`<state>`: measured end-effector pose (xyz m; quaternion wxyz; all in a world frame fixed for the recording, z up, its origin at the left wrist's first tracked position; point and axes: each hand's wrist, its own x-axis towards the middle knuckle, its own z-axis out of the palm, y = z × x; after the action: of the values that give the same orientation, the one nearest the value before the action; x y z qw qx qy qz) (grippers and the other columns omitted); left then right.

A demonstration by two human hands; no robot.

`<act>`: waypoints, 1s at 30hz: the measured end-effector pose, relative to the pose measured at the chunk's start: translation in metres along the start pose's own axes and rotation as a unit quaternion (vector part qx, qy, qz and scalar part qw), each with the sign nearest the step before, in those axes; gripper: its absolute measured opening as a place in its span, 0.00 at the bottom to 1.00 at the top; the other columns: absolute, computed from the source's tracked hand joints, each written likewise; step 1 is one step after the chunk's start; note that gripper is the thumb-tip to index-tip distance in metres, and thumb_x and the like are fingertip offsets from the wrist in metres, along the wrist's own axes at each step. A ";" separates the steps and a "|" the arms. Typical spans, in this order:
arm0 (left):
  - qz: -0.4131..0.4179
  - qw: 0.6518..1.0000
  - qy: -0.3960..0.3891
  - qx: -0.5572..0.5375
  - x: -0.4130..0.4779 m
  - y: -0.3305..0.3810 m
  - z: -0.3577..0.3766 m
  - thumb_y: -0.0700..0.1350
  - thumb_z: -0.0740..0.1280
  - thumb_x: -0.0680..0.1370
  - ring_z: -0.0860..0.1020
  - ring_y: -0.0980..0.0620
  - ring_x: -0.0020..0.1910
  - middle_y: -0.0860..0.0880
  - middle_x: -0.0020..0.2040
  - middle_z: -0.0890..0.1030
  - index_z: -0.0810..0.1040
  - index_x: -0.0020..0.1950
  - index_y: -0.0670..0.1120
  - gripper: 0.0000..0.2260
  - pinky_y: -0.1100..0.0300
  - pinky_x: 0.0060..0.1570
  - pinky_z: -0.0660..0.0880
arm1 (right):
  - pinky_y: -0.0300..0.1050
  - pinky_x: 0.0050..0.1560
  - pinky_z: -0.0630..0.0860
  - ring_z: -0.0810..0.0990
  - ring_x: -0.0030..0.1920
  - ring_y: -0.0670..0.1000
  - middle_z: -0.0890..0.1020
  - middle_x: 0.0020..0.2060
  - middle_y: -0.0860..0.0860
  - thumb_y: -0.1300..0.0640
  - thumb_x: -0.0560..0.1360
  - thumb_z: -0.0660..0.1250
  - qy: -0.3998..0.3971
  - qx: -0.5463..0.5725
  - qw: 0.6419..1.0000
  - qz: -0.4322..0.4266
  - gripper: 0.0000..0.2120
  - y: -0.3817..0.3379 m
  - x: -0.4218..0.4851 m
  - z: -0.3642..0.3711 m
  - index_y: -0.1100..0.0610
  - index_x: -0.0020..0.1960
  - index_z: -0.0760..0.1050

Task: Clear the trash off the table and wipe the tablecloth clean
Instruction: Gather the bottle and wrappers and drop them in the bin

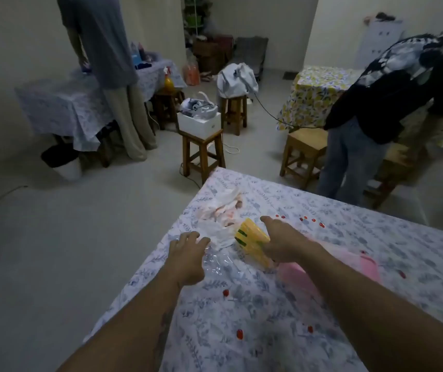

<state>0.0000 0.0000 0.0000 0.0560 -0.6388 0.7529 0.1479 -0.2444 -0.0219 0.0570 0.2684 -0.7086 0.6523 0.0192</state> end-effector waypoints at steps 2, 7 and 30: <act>0.045 0.997 -0.015 0.067 0.016 -0.018 0.000 0.46 0.72 0.71 0.51 0.43 0.79 0.47 0.79 0.57 0.57 0.79 0.55 0.40 0.43 0.75 0.48 | 0.55 0.65 0.73 0.65 0.72 0.59 0.62 0.76 0.57 0.58 0.73 0.66 -0.002 0.002 0.999 0.033 0.40 -0.012 0.018 0.006 0.51 0.79 0.49; 0.139 0.980 -0.065 0.128 0.048 -0.054 0.005 0.49 0.72 0.71 0.56 0.42 0.77 0.46 0.75 0.63 0.51 0.80 0.54 0.43 0.37 0.75 0.43 | 0.55 0.63 0.73 0.66 0.71 0.61 0.62 0.75 0.60 0.60 0.72 0.65 -0.013 0.012 0.994 0.107 0.44 -0.030 0.052 0.028 0.50 0.79 0.42; -0.045 0.931 0.002 -0.362 0.147 -0.100 -0.054 0.59 0.71 0.72 0.78 0.48 0.50 0.48 0.54 0.76 0.69 0.62 0.48 0.25 0.55 0.45 0.75 | 0.55 0.50 0.80 0.77 0.49 0.55 0.78 0.50 0.53 0.52 0.66 0.68 -0.020 0.032 0.999 0.013 0.12 -0.069 0.119 0.027 0.58 0.47 0.80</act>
<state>0.0773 -0.1690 -0.0039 -0.1742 -0.6491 0.6188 0.4067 -0.1537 -0.1194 0.0133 0.3035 -0.6904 0.6565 0.0156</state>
